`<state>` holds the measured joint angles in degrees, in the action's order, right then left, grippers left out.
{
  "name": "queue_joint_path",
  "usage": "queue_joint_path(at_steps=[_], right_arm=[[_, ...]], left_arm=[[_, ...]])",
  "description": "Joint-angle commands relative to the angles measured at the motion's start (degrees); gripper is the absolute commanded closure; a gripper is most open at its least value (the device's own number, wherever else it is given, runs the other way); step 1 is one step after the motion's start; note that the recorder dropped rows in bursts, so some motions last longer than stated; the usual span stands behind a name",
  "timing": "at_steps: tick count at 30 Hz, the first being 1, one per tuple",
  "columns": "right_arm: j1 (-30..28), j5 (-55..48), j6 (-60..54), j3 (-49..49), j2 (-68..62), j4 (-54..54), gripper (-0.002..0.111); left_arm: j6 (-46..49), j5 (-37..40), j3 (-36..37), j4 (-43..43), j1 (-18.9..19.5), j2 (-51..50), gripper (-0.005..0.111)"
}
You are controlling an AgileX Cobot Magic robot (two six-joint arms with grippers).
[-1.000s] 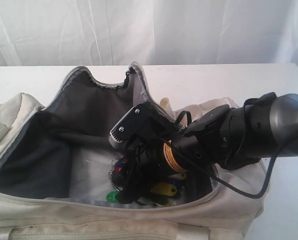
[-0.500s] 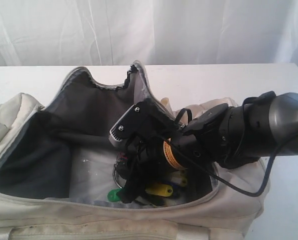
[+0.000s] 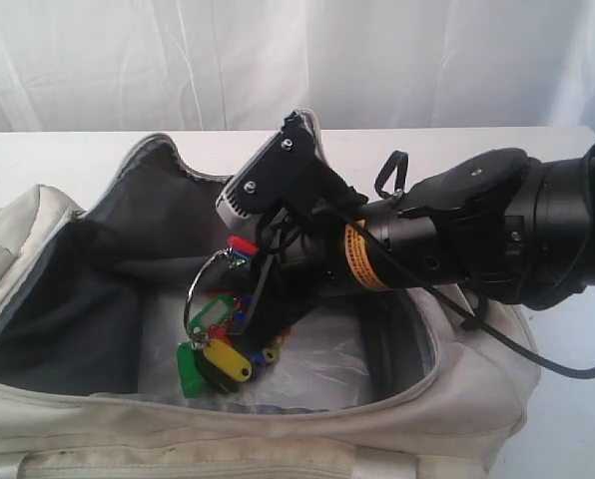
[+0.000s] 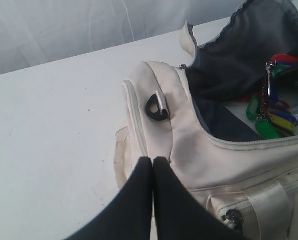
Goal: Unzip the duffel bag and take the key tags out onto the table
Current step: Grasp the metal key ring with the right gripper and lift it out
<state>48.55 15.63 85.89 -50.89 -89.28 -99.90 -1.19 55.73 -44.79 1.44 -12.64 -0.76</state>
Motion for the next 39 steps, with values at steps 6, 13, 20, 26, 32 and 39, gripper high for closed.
queue_joint_path(at_steps=[6, 13, 20, 26, 32, 39], right_arm=[[0.1, 1.1, 0.2, -0.5, 1.3, 0.0, 0.108], [0.1, 1.1, 0.2, -0.5, 3.5, 0.0, 0.108], [0.1, 0.9, 0.2, -0.5, 7.7, 0.0, 0.108], [0.1, 0.0, 0.2, -0.5, 11.8, 0.0, 0.108], [0.1, -4.6, 0.2, -1.9, 15.5, 0.0, 0.108], [0.1, -5.8, 0.2, -4.7, 18.9, 0.0, 0.108]], left_arm=[[-0.4, -0.1, 0.2, -4.5, -0.1, 0.3, 0.1], [-0.2, -0.5, 2.2, -9.3, -0.1, 0.3, 0.099], [-0.2, -0.9, 7.3, -13.2, -0.1, 0.3, 0.099], [-0.1, -4.9, 9.4, -14.6, -0.1, 0.3, 0.099], [0.1, -10.0, 9.4, -14.6, -0.1, 0.3, 0.099], [0.1, -8.5, 9.4, -14.8, -0.1, 0.3, 0.099]])
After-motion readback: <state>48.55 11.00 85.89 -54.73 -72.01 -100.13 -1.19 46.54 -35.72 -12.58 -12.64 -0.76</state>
